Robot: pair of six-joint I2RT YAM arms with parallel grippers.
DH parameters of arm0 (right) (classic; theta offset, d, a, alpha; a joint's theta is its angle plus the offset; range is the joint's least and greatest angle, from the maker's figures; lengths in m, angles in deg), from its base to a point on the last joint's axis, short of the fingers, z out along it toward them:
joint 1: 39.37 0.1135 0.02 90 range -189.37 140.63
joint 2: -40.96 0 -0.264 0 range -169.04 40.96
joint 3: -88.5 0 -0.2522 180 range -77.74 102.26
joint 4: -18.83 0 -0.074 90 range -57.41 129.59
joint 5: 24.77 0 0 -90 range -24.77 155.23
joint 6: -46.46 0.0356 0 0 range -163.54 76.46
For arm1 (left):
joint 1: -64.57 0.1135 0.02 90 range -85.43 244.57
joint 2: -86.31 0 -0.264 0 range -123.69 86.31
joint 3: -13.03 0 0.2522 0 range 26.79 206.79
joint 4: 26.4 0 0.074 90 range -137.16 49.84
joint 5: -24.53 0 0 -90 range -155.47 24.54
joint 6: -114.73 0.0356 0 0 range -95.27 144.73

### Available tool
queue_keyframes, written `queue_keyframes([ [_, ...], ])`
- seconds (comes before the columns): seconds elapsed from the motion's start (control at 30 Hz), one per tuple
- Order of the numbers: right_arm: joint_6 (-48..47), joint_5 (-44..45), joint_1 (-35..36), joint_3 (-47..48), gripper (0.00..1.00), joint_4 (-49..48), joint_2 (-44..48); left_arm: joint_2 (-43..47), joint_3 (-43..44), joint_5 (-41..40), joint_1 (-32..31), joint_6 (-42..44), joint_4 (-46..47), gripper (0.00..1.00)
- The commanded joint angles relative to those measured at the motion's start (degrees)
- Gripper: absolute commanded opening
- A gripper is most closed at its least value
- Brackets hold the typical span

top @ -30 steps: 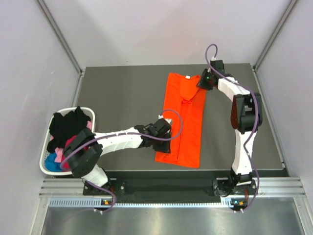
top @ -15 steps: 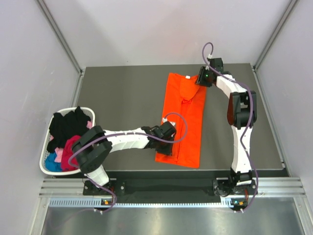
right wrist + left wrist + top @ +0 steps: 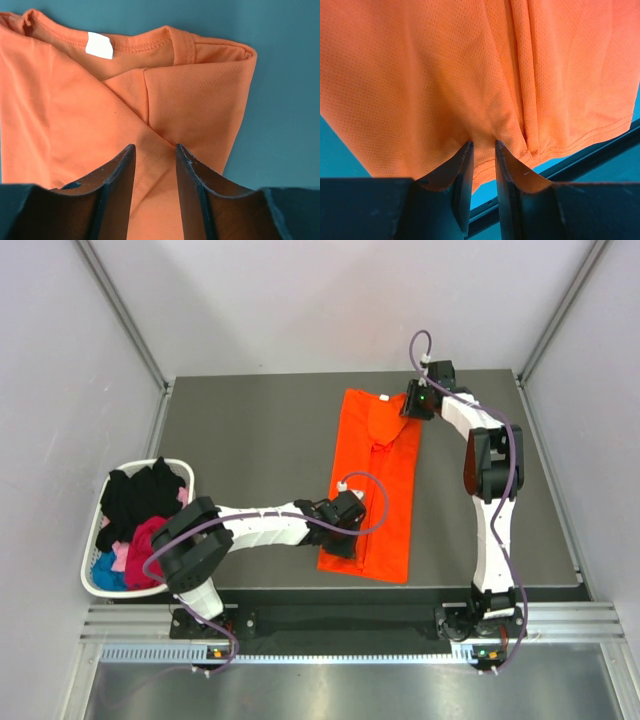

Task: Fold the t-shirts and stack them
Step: Fold the tshirt

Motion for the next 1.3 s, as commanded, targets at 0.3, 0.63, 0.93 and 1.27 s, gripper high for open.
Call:
queue_keyframes([
  [0.3,-1.97,-0.2,-0.61,2.75,0.37,-1.53,-1.12,0.16,0.74,-2.93,-1.0,-1.59,0.22,0.29],
  [0.63,-1.8,1.99,-0.96,2.14,0.0,-2.32,0.54,0.51,0.39,-3.19,-1.09,-1.94,0.04,0.28],
  [0.93,-1.62,2.96,-1.49,-1.2,0.0,-4.69,3.36,1.3,0.04,-3.28,-1.27,-2.29,0.13,0.28],
  [1.27,-0.92,4.36,-1.67,-3.57,0.0,-5.57,4.67,1.83,0.04,-2.93,-2.23,-2.91,0.04,0.28],
])
